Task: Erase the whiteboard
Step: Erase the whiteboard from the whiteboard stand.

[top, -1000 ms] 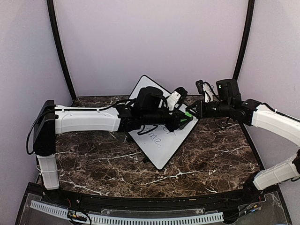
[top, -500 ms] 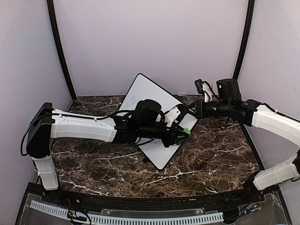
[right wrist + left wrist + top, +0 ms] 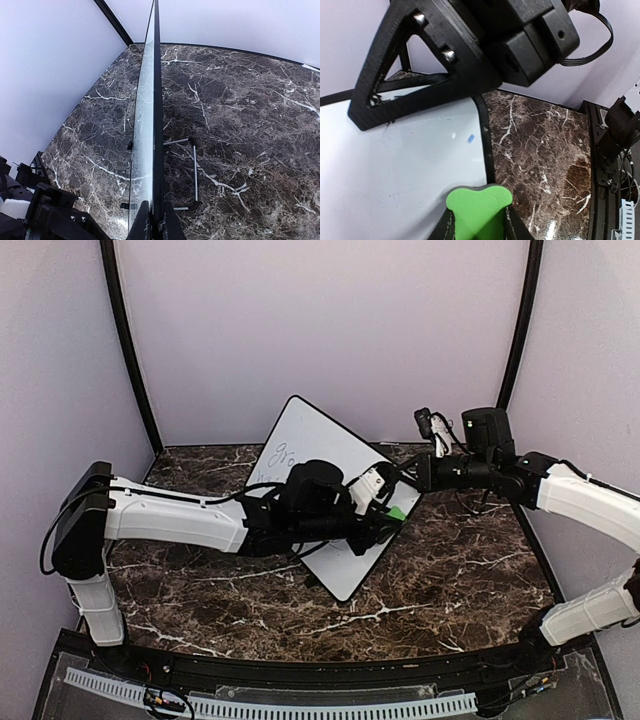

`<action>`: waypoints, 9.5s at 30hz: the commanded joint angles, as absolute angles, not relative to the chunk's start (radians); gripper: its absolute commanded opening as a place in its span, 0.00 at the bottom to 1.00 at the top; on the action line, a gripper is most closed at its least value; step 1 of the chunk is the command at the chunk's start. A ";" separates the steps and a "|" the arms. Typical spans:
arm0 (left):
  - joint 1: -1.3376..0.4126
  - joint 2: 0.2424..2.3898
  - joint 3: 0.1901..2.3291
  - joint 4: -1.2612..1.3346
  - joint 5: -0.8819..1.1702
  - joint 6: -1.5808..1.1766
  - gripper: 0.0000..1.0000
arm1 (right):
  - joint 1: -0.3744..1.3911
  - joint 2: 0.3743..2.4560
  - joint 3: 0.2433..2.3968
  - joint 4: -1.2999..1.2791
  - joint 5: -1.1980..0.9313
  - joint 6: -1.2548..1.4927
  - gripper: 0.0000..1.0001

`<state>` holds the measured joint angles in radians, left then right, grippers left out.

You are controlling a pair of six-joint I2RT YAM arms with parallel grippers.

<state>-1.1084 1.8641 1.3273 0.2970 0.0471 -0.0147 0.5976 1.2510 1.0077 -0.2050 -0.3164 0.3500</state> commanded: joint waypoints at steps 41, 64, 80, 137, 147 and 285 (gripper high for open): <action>-1.065 1.909 1.317 0.517 0.033 0.121 0.00 | 0.693 1.316 1.066 -0.316 -0.434 0.439 0.00; -1.093 1.877 1.206 0.547 0.072 0.072 0.00 | 0.693 1.317 1.059 -0.302 -0.437 0.437 0.00; -1.093 1.939 1.319 0.578 -0.058 0.111 0.00 | 0.693 1.297 1.043 -0.302 -0.444 0.437 0.00; -0.415 1.811 1.240 0.412 0.309 0.050 0.00 | 0.693 1.308 1.097 -0.347 -0.460 0.427 0.00; -0.394 1.875 1.248 0.395 0.383 0.076 0.00 | 0.692 1.340 1.188 -0.418 -0.461 0.438 0.00; -0.900 1.514 0.953 -0.048 -0.006 -0.458 0.00 | 0.469 1.645 1.578 -0.722 -0.579 0.257 0.00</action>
